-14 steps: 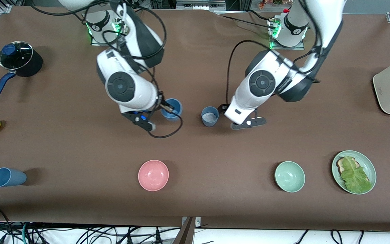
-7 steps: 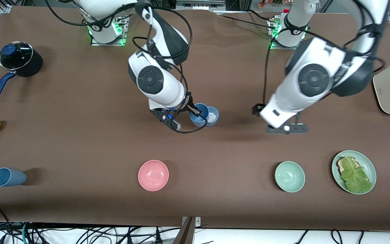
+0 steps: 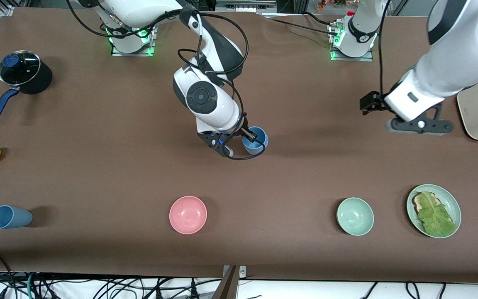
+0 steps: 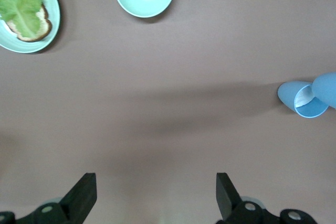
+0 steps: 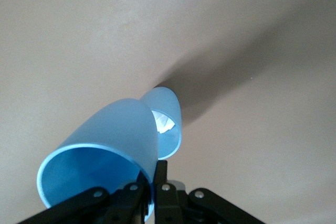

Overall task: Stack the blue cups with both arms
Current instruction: 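Open the left gripper and return it to rest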

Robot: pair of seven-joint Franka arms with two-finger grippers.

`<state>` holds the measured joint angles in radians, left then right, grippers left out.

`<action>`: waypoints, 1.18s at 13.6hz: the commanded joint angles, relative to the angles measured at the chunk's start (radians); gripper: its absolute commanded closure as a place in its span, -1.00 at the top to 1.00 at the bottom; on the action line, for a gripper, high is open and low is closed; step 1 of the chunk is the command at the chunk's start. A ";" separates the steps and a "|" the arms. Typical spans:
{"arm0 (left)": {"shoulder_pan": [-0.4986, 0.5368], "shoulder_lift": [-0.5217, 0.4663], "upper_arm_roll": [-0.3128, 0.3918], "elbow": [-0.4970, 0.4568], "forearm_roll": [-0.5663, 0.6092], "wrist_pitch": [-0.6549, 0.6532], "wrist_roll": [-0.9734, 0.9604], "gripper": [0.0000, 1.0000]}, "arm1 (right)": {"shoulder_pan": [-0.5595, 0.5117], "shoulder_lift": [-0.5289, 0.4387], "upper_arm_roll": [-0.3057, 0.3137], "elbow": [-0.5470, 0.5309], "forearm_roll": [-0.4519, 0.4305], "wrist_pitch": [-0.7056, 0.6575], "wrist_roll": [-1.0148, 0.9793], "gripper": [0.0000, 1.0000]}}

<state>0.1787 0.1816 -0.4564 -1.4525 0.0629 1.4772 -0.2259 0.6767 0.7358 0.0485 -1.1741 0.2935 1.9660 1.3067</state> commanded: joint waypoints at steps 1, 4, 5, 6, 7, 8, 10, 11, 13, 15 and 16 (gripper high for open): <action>0.016 -0.037 0.059 -0.014 -0.037 -0.006 0.141 1.00 | 0.026 0.030 -0.004 0.041 0.013 -0.007 0.019 -1.00; -0.091 -0.068 0.275 -0.046 -0.113 0.014 0.226 1.00 | 0.032 0.037 -0.004 0.039 0.015 -0.009 0.019 -1.00; -0.093 -0.085 0.286 -0.070 -0.103 0.047 0.224 1.00 | 0.032 0.039 -0.004 0.039 0.015 -0.015 0.017 -1.00; -0.091 -0.117 0.288 -0.112 -0.100 0.101 0.214 1.00 | 0.033 0.040 -0.004 0.037 0.013 -0.016 0.017 -1.00; -0.087 -0.146 0.291 -0.144 -0.098 0.123 0.217 1.00 | 0.035 0.042 -0.004 0.036 0.010 -0.016 0.017 -1.00; -0.084 -0.166 0.291 -0.167 -0.097 0.121 0.217 1.00 | 0.035 0.045 -0.004 0.036 0.010 -0.016 0.017 -1.00; -0.078 -0.191 0.292 -0.204 -0.097 0.120 0.226 1.00 | 0.037 0.048 -0.004 0.036 0.010 -0.018 0.017 -1.00; -0.074 -0.192 0.294 -0.204 -0.097 0.123 0.229 1.00 | 0.037 0.050 -0.005 0.034 0.009 -0.019 0.017 -0.94; -0.076 -0.191 0.304 -0.204 -0.097 0.127 0.237 1.00 | 0.037 0.048 -0.005 0.028 0.004 -0.022 0.019 0.44; -0.076 -0.191 0.323 -0.207 -0.095 0.147 0.284 1.00 | 0.037 0.044 -0.007 0.030 -0.011 -0.030 0.011 1.00; -0.076 -0.191 0.327 -0.209 -0.097 0.153 0.309 1.00 | 0.037 0.039 -0.007 0.036 -0.033 -0.057 0.006 1.00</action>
<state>0.1066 0.0175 -0.1499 -1.6283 -0.0178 1.5996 0.0195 0.7067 0.7705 0.0477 -1.1734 0.2868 1.9543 1.3103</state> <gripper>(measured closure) 0.000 0.595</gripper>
